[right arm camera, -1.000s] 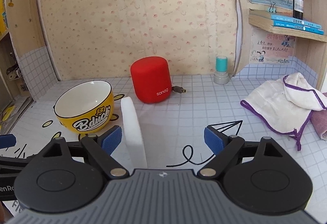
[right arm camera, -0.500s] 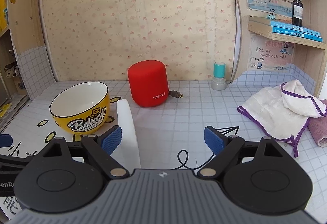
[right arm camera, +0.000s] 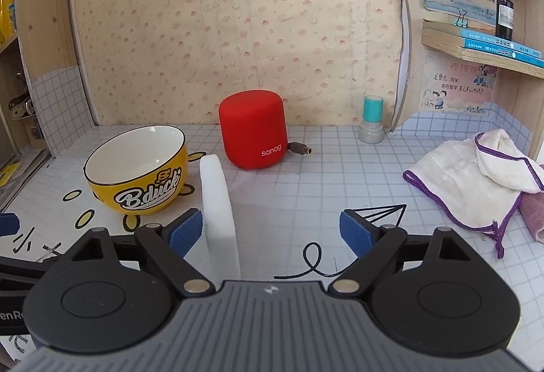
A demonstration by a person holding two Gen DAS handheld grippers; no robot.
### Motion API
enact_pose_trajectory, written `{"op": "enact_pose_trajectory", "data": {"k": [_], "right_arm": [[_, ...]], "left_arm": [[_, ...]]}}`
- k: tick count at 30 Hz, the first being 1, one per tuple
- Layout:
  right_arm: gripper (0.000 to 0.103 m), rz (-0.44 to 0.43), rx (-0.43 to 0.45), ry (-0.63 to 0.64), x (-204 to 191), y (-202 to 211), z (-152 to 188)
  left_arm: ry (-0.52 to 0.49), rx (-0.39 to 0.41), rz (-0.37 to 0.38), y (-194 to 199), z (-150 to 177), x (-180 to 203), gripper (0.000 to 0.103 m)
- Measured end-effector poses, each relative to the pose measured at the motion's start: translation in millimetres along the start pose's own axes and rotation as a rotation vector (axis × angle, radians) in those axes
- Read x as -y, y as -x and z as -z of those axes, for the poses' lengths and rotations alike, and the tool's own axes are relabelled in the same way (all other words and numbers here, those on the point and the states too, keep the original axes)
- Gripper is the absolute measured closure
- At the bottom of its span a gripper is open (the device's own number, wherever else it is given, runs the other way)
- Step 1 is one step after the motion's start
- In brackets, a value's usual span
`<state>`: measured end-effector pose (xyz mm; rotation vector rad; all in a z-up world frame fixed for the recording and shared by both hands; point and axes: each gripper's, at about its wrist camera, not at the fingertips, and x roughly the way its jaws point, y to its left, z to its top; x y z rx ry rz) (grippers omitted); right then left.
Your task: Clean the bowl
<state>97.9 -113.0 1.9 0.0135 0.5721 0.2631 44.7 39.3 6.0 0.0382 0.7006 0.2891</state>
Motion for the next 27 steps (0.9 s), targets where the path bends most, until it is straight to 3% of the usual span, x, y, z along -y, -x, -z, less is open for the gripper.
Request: {"op": "enact_pose_trajectory", "data": {"k": [2,27], "right_arm": [[0.014,-0.065,-0.003,0.046,20,-23,-12],[0.014,-0.050,0.009,0.078,7,-9,-10]], "left_arm": [[0.003,-0.001,0.003,0,0,0,0.000],[0.004,0.008,-0.001,4,1,-2,0.000]]}}
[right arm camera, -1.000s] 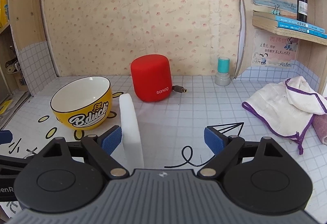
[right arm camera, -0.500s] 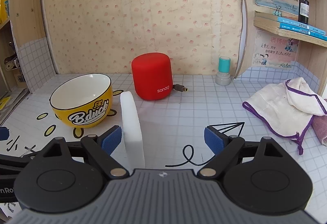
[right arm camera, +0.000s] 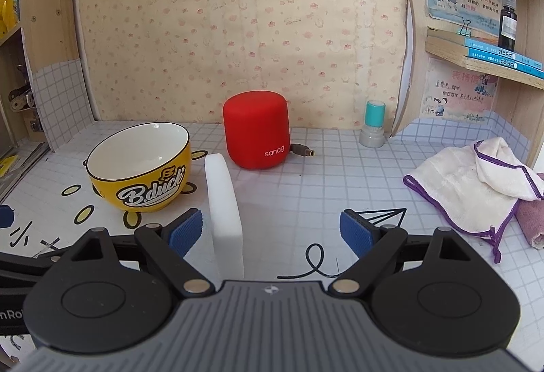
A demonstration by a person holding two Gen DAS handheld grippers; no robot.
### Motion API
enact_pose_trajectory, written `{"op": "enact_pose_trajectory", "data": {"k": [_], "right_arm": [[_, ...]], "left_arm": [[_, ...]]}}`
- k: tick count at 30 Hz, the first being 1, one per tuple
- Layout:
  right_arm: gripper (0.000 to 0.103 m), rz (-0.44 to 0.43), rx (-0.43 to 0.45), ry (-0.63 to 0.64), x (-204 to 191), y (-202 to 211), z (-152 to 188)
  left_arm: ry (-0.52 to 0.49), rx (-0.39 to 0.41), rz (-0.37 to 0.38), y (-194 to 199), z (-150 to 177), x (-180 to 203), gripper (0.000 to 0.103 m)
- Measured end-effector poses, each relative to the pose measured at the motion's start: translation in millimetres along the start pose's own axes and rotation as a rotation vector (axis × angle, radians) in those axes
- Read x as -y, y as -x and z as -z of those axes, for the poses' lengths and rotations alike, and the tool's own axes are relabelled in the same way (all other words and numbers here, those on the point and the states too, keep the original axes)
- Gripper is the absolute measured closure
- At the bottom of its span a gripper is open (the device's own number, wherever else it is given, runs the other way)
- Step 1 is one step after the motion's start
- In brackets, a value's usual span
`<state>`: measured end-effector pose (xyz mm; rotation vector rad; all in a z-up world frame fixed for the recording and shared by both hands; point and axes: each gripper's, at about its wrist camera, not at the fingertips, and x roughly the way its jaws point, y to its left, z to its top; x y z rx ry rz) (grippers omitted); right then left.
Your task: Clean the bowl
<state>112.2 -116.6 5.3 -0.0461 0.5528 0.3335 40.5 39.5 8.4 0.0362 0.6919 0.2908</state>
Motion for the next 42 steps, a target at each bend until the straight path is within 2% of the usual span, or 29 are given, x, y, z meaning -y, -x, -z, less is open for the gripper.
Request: {"op": "enact_pose_trajectory", "data": {"k": [11,16,23,42], "right_arm": [[0.014,0.012,0.007,-0.006,-2,5,-1],[0.014,0.018,-0.003,-0.022,-4,9,4],[0.014,0.057,-0.009,0.003,-14,9,3],[0.014,0.041,-0.035,-0.007,-21,7,3]], "left_arm": [[-0.031,0.013,-0.013,6,1,5,0.000],[-0.020,0.001,0.008,6,1,3,0.000],[-0.023,-0.007,0.001,4,1,3,0.000],[-0.023,-0.022,0.004,2,2,3,0.000]]}}
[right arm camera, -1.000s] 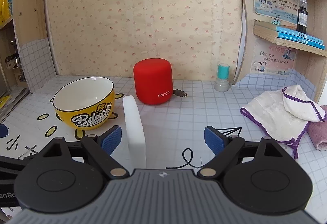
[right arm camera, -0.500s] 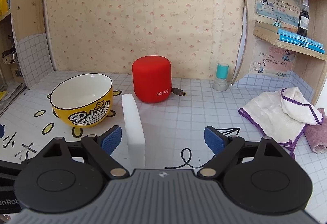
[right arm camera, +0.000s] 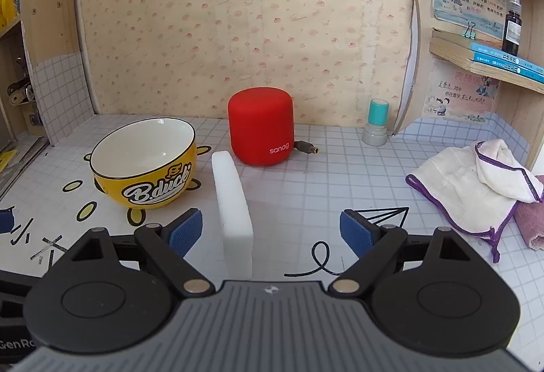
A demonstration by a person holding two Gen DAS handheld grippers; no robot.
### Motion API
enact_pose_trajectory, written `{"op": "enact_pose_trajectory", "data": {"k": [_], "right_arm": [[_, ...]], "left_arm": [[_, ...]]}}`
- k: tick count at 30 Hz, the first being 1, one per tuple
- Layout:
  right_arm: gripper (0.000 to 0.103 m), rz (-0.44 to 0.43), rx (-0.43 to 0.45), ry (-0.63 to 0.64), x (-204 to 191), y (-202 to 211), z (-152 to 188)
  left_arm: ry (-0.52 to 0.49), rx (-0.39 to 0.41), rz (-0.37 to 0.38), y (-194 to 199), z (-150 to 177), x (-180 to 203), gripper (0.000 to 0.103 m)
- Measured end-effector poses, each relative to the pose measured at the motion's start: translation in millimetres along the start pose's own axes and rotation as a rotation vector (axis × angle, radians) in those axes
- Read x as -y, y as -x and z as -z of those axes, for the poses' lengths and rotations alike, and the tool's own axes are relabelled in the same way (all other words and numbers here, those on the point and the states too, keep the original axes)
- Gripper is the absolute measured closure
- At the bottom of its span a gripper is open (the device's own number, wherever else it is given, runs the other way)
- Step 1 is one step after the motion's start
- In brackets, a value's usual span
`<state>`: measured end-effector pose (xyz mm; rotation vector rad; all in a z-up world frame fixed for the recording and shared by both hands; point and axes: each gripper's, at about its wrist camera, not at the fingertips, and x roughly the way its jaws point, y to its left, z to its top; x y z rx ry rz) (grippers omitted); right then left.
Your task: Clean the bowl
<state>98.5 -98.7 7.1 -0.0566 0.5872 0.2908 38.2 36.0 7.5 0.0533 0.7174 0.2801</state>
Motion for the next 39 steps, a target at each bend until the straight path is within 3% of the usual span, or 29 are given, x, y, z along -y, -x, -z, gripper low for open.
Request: {"op": "enact_pose_trajectory", "data": {"k": [39], "right_arm": [[0.014,-0.025,-0.009,0.047,1,-10,-3]], "left_arm": [[-0.001,-0.009,0.013,-1,2,0,0.000]]}}
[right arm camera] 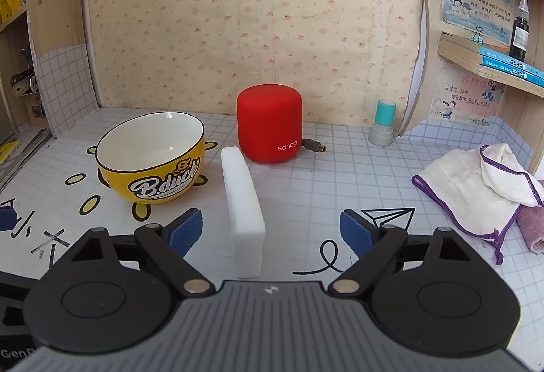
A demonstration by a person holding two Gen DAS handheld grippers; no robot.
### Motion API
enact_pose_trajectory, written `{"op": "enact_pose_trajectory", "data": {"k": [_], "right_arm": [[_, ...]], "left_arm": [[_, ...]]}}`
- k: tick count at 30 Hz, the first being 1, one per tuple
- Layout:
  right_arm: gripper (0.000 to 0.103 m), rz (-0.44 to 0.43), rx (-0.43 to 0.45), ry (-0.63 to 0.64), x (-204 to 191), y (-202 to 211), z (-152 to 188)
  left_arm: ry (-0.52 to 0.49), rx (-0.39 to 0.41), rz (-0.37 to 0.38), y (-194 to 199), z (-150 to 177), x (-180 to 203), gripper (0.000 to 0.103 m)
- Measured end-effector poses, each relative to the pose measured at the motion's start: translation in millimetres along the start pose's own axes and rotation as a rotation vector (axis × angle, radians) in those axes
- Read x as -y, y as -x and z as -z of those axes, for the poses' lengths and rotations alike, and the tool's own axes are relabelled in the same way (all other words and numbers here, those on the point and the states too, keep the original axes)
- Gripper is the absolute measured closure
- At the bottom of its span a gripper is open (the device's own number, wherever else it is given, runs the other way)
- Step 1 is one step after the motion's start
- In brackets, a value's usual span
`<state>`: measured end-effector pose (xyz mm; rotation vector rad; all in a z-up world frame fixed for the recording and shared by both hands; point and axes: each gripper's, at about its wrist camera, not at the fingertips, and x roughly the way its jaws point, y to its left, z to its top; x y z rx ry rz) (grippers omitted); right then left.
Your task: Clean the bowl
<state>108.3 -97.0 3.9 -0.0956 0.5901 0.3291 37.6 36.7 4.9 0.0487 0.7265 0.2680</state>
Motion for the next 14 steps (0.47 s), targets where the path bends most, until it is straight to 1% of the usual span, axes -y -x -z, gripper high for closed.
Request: {"op": "enact_pose_trajectory", "data": {"k": [6,10,14], "right_arm": [[0.014,0.004,-0.006,0.003,-1.7,-0.3,0.9],[0.014,-0.015,0.006,0.005,-2.5,2.5,1.3],[0.014,-0.013,0.009,0.010,-3.5,3.2,1.5]], "left_arm": [[-0.001,0.000,0.002,0.5,0.0,0.3,0.000],[0.001,-0.005,-0.001,-0.5,0.2,-0.1,0.001],[-0.001,0.003,-0.010,-0.2,0.3,0.0,0.001]]}}
